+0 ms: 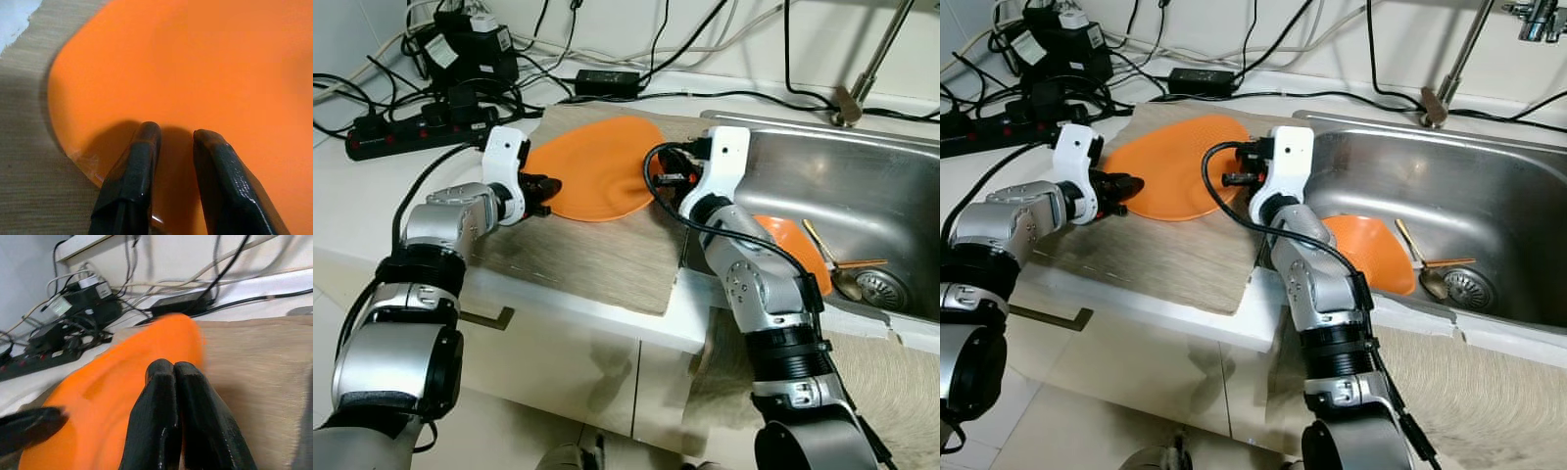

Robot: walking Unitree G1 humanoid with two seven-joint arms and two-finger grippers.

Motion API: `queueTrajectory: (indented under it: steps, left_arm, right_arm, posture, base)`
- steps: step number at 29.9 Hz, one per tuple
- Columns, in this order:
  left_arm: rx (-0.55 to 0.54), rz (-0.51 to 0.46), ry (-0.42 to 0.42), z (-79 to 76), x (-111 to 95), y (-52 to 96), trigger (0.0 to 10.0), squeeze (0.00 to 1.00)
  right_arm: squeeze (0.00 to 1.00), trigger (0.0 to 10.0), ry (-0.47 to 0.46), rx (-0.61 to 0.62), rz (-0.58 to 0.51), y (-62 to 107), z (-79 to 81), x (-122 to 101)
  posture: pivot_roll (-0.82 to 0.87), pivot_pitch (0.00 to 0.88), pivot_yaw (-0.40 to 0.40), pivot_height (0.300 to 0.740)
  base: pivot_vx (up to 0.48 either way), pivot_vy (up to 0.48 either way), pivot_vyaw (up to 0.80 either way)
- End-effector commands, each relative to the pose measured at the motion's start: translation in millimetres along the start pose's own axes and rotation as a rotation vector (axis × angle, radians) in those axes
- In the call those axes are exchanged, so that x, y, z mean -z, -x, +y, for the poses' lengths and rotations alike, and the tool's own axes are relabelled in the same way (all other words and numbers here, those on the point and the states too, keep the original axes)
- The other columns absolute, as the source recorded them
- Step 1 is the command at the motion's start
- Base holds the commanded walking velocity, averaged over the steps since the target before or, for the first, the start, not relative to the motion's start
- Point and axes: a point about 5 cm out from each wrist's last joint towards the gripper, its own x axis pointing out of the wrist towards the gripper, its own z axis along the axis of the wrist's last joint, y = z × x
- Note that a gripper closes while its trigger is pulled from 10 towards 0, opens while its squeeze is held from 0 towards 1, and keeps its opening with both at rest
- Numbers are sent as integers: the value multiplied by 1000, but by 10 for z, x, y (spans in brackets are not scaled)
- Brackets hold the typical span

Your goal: Kitchen organization

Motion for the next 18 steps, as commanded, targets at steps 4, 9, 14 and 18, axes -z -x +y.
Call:
queueTrajectory:
  steps: [4,9,14,18]
  left_arm:
    - [-6,100,63,35,301,8,10000,0]
    - [7,98,67,15,309,7,10000,0]
    - [9,92,65,10,306,11,10000,0]
    - [5,89,63,16,306,23,10000,0]
  right_arm:
    - [0,10000,-88,35,9,-54,-119,32]
    - [0,10000,-205,41,19,-103,-172,107]
    - [0,10000,-268,8,16,-150,-102,101]
    - [1000,10000,-248,-8,-6,-186,-69,53]
  posture:
    - [29,25,32,740]
    - [37,27,30,740]
    - [44,30,26,740]
    - [48,30,22,740]
  base:
    - [0,0,0]
    - [0,0,0]
    - [0,0,0]
    - [0,0,0]
